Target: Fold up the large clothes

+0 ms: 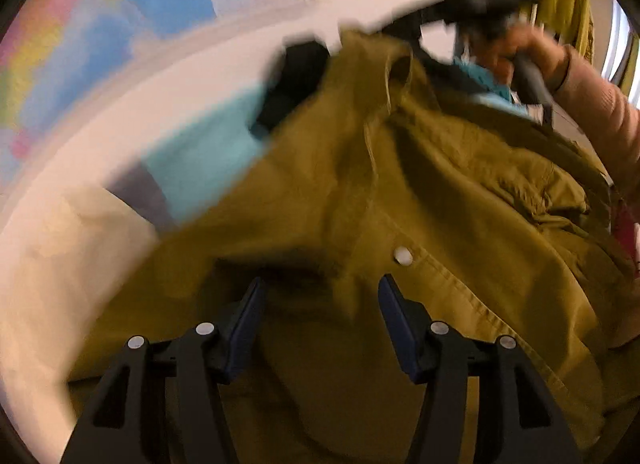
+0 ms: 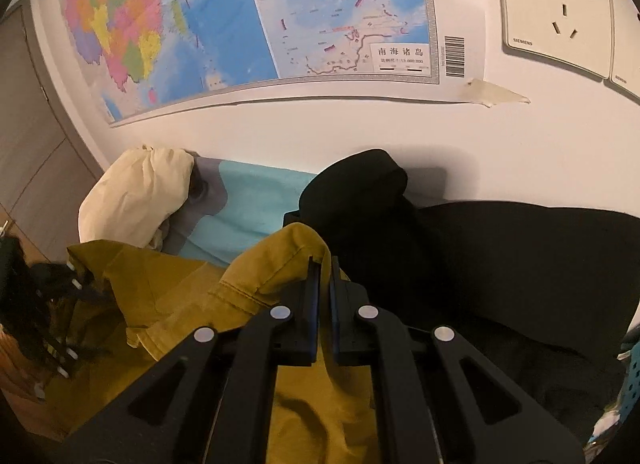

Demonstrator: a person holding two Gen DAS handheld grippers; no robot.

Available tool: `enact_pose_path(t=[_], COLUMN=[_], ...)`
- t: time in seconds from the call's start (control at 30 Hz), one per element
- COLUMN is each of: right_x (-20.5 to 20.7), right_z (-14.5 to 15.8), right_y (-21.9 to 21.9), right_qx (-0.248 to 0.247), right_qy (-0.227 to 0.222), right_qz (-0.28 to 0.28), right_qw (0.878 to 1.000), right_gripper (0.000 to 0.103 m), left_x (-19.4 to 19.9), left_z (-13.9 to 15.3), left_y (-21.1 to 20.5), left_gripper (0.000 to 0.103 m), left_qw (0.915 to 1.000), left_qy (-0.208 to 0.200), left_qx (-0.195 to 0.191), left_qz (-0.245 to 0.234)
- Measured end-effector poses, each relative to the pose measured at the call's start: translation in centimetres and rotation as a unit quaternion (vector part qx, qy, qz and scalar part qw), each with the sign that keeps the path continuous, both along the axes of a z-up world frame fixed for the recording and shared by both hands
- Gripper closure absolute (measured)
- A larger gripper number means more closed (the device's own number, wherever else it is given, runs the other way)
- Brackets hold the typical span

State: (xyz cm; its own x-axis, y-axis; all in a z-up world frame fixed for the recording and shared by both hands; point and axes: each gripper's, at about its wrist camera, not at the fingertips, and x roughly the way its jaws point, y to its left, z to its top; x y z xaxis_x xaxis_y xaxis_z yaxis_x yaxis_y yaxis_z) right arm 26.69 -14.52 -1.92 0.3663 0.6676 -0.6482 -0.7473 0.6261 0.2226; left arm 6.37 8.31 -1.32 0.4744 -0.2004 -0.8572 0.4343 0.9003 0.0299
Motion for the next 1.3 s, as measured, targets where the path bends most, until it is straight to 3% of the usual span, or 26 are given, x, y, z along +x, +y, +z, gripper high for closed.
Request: enact_pose_path(t=[0.07, 0.13, 0.2, 0.23, 0.27, 0.37, 0.57, 0.63, 0.7, 0.73, 0.77, 0.83, 0.87, 0.9, 0.93, 1.0, 1.03, 1.07, 1.17, 1.2, 1.3], right_x=[0.0, 0.0, 0.0, 0.0, 0.0, 0.1, 1.2, 2.4, 3.7, 4.5, 5.0, 5.7, 5.8, 5.7, 5.4, 4.1, 3.5, 2.8, 0.0, -1.3, -4.8], right_z=[-0.1, -0.2, -0.3, -0.4, -0.4, 0.1, 3.2, 3.7, 3.1, 2.3, 1.4, -0.4, -1.1, -1.4, -1.4, -0.7, -0.3, 0.0, 0.5, 0.2, -1.9], right_y=[-0.1, -0.1, -0.2, -0.2, -0.3, -0.6, -1.5, -1.6, -1.2, -0.7, -0.3, 0.3, 0.2, -0.3, -0.6, -1.9, -2.5, -3.2, -6.4, -8.4, -13.0], right_qx=[0.008, 0.013, 0.015, 0.016, 0.018, 0.033, 0.098, 0.12, 0.117, 0.102, 0.085, 0.054, 0.049, 0.048, 0.045, 0.035, 0.028, 0.023, 0.018, 0.013, -0.007], right_qy=[0.007, 0.014, 0.017, 0.018, 0.02, 0.022, 0.035, 0.049, 0.062, 0.077, 0.086, 0.09, 0.094, 0.091, 0.085, 0.051, 0.038, 0.027, 0.001, 0.0, 0.013], right_qz=[0.001, 0.002, 0.001, 0.0, 0.0, -0.001, -0.006, -0.022, -0.042, -0.055, -0.063, -0.085, -0.09, -0.101, -0.106, -0.103, -0.102, -0.1, -0.082, -0.083, -0.08], right_qw=[1.0, 1.0, 1.0, 1.0, 1.0, 0.999, 0.995, 0.991, 0.99, 0.99, 0.991, 0.991, 0.99, 0.989, 0.99, 0.993, 0.994, 0.994, 0.997, 0.996, 0.997], right_gripper=[0.098, 0.098, 0.098, 0.098, 0.098, 0.098, 0.1, 0.1, 0.1, 0.1, 0.1, 0.096, 0.091, 0.072, 0.061, 0.06, 0.054, 0.05, 0.04, 0.032, 0.028], left_x=[1.9, 3.6, 5.0, 5.5, 5.9, 7.1, 10.8, 12.7, 15.3, 16.7, 17.9, 19.9, 20.3, 20.4, 20.1, 18.8, 17.9, 16.6, 13.4, 11.9, 8.5], left_z=[-1.4, -1.7, -1.2, -0.8, -0.7, 0.4, 6.5, 7.7, 7.2, 6.3, 5.2, 2.5, 1.3, 0.5, 0.2, 0.9, 1.5, 2.6, 4.7, 5.4, 6.4], left_y=[0.3, 1.1, 2.5, 3.2, 3.6, 4.5, 7.7, 7.6, 7.5, 7.7, 7.8, 8.1, 8.1, 7.9, 7.6, 6.9, 6.7, 6.5, 6.2, 6.0, 5.7], left_gripper=[0.047, 0.047, 0.047, 0.054, 0.071, 0.087, 0.091, 0.092, 0.092, 0.09, 0.082, 0.081, 0.081, 0.08, 0.077, 0.066, 0.047, 0.035, 0.033, 0.033, 0.033], left_qw=[0.9977, 0.9943, 0.9856, 0.9799, 0.9774, 0.9752, 0.9604, 0.9605, 0.9577, 0.9543, 0.9501, 0.9417, 0.9366, 0.9343, 0.9346, 0.9438, 0.9475, 0.9505, 0.9555, 0.9574, 0.9702], left_qy=[0.054, 0.066, 0.067, 0.066, 0.061, 0.036, -0.026, -0.032, -0.012, 0.009, 0.038, 0.088, 0.101, 0.112, 0.112, 0.085, 0.073, 0.055, 0.004, -0.008, -0.034], left_qx=[-0.036, -0.069, -0.138, -0.168, -0.178, -0.172, -0.184, -0.169, -0.158, -0.164, -0.172, -0.168, -0.163, -0.166, -0.168, -0.163, -0.164, -0.174, -0.18, -0.177, -0.131], left_qz=[0.019, 0.046, 0.071, 0.085, 0.096, 0.135, 0.208, 0.218, 0.24, 0.249, 0.257, 0.278, 0.293, 0.295, 0.293, 0.274, 0.264, 0.251, 0.234, 0.228, 0.201])
